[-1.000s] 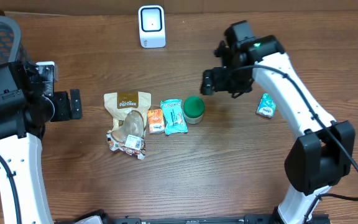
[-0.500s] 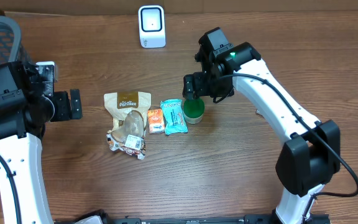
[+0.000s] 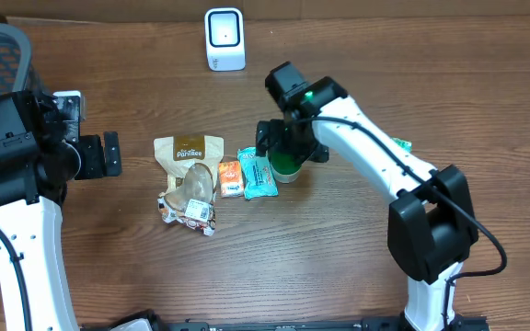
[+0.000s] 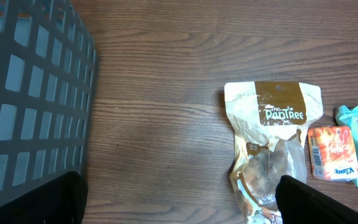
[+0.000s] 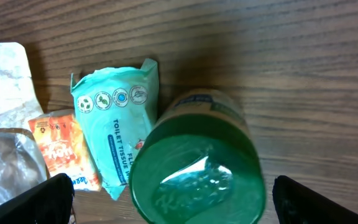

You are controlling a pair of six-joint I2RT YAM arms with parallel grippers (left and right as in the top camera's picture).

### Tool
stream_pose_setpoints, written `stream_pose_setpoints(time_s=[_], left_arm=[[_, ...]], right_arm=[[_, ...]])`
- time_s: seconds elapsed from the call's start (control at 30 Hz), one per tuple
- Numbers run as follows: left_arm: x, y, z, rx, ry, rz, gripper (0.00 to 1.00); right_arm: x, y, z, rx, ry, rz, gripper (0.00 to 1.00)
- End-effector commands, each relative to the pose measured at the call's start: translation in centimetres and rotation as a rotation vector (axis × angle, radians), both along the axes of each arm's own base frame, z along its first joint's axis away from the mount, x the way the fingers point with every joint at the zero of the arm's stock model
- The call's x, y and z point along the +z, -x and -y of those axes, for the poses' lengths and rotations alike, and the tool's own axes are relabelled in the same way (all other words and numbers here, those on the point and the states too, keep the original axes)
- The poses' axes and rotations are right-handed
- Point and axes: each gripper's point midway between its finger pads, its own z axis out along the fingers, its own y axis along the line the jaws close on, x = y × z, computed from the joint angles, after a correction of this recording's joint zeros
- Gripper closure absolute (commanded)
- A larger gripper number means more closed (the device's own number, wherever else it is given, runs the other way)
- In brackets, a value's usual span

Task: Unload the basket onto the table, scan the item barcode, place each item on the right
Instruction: 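Release the pack and reach the right gripper to the green-capped jar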

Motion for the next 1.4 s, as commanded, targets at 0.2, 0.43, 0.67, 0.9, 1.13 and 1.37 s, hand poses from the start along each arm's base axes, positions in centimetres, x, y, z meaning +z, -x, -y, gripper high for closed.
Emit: stream_pose_setpoints(time_s=[0.2, 0.43, 0.67, 0.9, 1.13, 1.37], left_arm=[[0.5, -0.1, -0.1, 0.014, 0.001, 0.013, 0.00], [0.5, -0.1, -0.1, 0.014, 0.001, 0.013, 0.00], [0.5, -0.1, -0.1, 0.014, 0.001, 0.013, 0.01], [0.5, -0.1, -0.1, 0.014, 0.001, 0.013, 0.00], [0.5, -0.1, -0.1, 0.014, 0.001, 0.013, 0.01], [0.5, -0.1, -0.1, 0.014, 0.001, 0.013, 0.00]], right_arm=[[-2.3, 0.2, 0.7, -0.072, 0.111, -0.002, 0.06], [-3.3, 0.4, 0.8, -0.077, 0.115, -0.005, 0.19], [-3.0, -0.1, 1.3, 0.092, 0.130, 0.014, 0.37], [-1.6, -1.2, 1.8, 0.396, 0.154, 0.062, 0.47], [-1.3, -1.4, 2.0, 0.798, 0.192, 0.107, 0.45], [-1.3, -1.4, 2.0, 1.186, 0.226, 0.144, 0.38]])
